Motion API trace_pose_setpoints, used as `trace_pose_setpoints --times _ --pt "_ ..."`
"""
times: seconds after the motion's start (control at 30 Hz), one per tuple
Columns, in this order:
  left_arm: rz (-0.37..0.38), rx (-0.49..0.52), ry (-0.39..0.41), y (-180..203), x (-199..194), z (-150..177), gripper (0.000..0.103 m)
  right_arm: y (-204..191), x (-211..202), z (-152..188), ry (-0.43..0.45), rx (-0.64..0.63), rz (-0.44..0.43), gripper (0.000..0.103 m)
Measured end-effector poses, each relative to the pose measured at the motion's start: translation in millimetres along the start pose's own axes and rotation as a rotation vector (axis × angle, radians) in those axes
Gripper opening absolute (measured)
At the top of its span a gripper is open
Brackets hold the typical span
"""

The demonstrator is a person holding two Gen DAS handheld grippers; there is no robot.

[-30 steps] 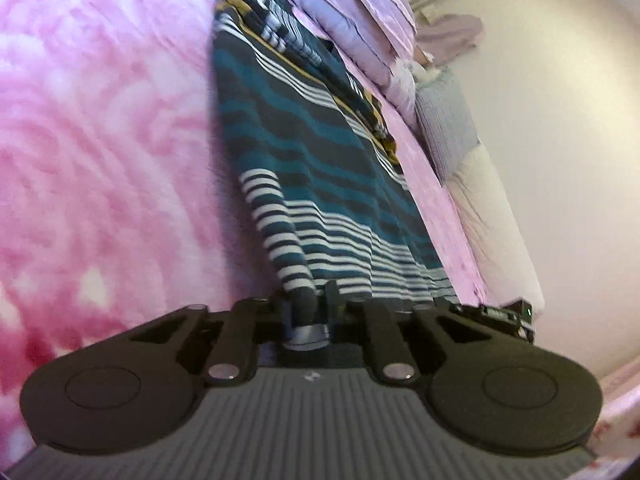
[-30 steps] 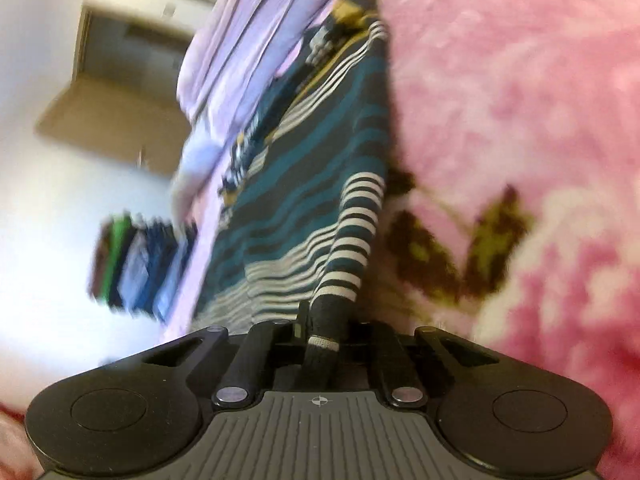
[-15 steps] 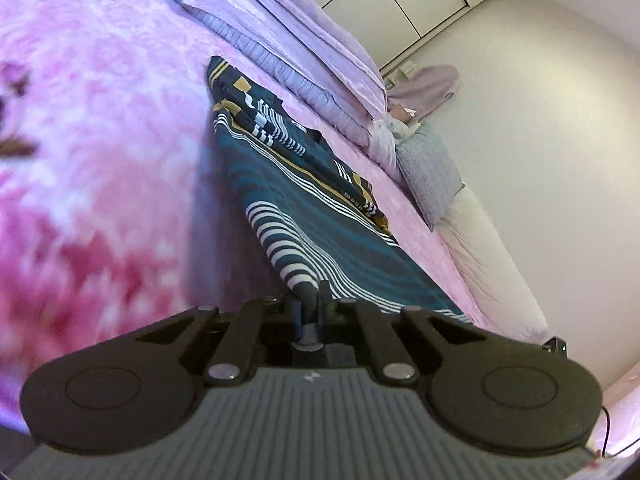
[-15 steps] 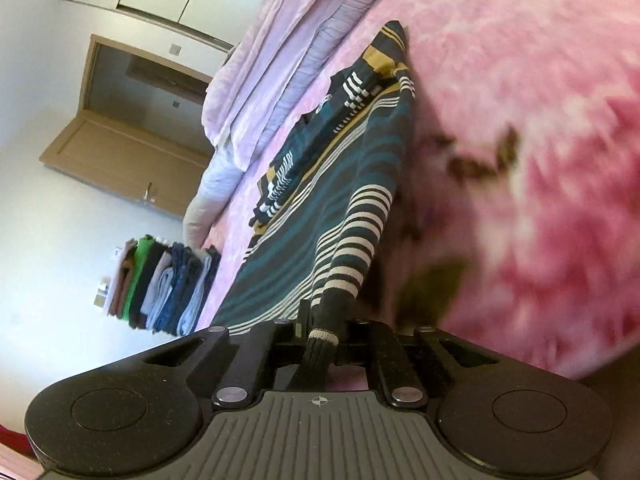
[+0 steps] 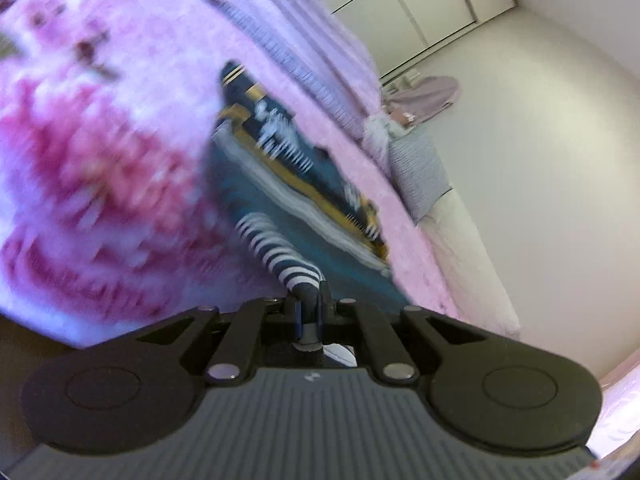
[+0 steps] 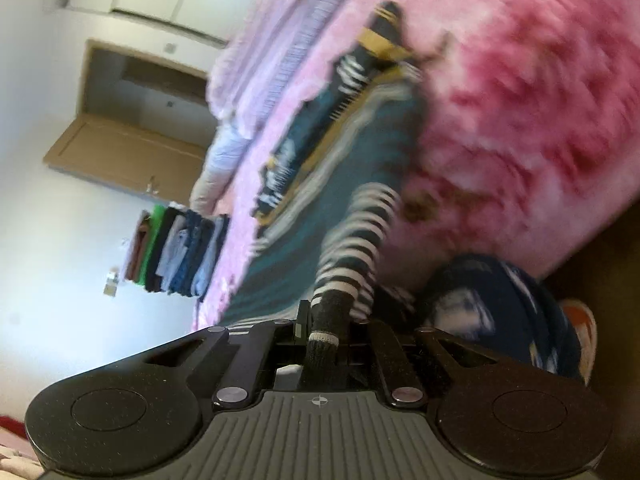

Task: Fold large clothes
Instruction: 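Lay the hem over the collar with both grippers and release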

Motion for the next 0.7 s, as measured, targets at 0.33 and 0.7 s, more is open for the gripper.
trace_pose_setpoints --times 0.33,0.7 --pt "0.007 -0.056 0.056 35 131 -185 0.005 -43 89 -181 0.108 -0.081 -0.036 0.004" --pt "-0.240 0.022 -0.011 7 263 -273 0.028 31 179 -278 0.181 -0.045 0.207 0.038"
Point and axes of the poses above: each gripper's, at about its wrist camera, not at the fingertips, and x roughly the way its jaws point, y to its right, z to its underside, the point moved 1 cm from there along x, roughly the way its jaws point, and after that the axes turned 9 degrees about -z, right-handed, at the moved point
